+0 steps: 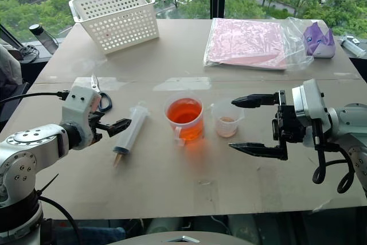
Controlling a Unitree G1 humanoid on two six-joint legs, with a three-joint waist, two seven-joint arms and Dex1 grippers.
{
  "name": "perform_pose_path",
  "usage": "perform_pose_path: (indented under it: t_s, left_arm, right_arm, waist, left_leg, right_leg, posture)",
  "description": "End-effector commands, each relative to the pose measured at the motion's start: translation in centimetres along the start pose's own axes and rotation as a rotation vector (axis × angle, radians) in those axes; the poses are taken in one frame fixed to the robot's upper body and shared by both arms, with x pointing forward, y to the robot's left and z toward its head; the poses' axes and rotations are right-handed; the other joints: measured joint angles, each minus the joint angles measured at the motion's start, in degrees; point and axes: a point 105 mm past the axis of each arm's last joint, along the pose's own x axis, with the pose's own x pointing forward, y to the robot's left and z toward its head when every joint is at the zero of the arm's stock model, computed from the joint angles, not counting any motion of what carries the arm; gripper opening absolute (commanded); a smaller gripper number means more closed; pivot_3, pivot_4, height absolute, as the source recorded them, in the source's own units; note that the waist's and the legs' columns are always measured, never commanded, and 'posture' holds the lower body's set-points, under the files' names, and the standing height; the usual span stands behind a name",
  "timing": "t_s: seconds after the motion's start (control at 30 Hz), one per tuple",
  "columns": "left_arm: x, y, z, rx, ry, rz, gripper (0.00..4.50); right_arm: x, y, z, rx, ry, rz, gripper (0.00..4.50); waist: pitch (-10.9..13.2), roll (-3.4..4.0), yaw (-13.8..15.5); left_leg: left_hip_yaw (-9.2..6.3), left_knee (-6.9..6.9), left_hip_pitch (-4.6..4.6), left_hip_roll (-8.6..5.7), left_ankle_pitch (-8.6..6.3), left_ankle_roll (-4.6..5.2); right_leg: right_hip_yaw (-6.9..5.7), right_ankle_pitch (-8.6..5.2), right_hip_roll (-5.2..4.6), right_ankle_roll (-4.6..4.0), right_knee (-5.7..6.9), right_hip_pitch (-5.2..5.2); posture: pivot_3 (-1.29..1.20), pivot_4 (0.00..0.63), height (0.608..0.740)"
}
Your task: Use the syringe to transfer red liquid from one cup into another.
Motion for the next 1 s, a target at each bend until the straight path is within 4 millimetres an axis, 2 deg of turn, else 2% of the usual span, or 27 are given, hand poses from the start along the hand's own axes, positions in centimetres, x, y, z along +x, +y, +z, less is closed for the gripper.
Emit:
perform_pose_path:
  t_s: [0.03, 0.3, 0.43, 0.67, 1.0]
  left_arm:
    - [0.1, -1.1, -0.1, 0.048, 0.019, -0.036, 4.45]
    - [1.0, -0.4, -0.8, 0.040, 0.132, -0.036, 4.45]
    - [1.2, -0.3, -0.1, 0.055, 0.233, -0.123, 4.45]
    - [1.2, 0.2, -0.2, -0.012, 0.396, -0.200, 4.45]
    - [2.6, 1.0, 1.6, -0.029, 0.483, -0.170, 4.45]
  right_arm:
    - [0.4, 0.8, 1.3, -0.034, 0.007, 0.027, 4.50]
    - [0.5, 1.0, 1.3, -0.020, 0.008, -0.007, 4.50]
    - [0.5, 1.1, 1.2, -0.019, -0.001, -0.033, 4.50]
    - [0.5, 1.3, 0.9, -0.016, -0.011, -0.064, 4.50]
    - [0.6, 1.4, 0.5, -0.022, -0.021, -0.087, 4.50]
  waist:
    - [0.07, -0.12, 0.20]
    - [0.13, -0.20, -0.20]
    - [0.15, -0.24, 0.03]
    - [0.20, -0.25, -0.31]
    - [0.24, -0.28, -0.13]
  left_leg:
    - [-0.01, 0.01, -0.03, -0.01, 0.01, -0.01]
    - [-0.03, -0.03, -0.02, -0.01, 0.02, -0.04]
    - [-0.05, -0.02, -0.03, -0.01, 0.02, -0.04]
    - [-0.03, -0.02, -0.05, -0.03, 0.03, -0.06]
    - [-0.01, 0.00, -0.06, -0.05, 0.06, -0.10]
  right_leg:
    - [-0.01, 0.00, -0.05, 0.00, -0.02, 0.00]
    - [-0.01, 0.00, -0.09, -0.01, -0.02, -0.03]
    - [-0.03, 0.00, -0.10, -0.01, 0.00, -0.04]
    - [-0.02, 0.00, -0.12, -0.01, -0.03, -0.06]
    - [-0.02, 0.00, -0.08, -0.01, 0.02, -0.08]
  posture:
    - [0.00, 0.150, 0.740]
    - [0.00, 0.150, 0.740]
    - [0.00, 0.150, 0.740]
    - [0.00, 0.150, 0.740]
    - [0.00, 0.150, 0.740]
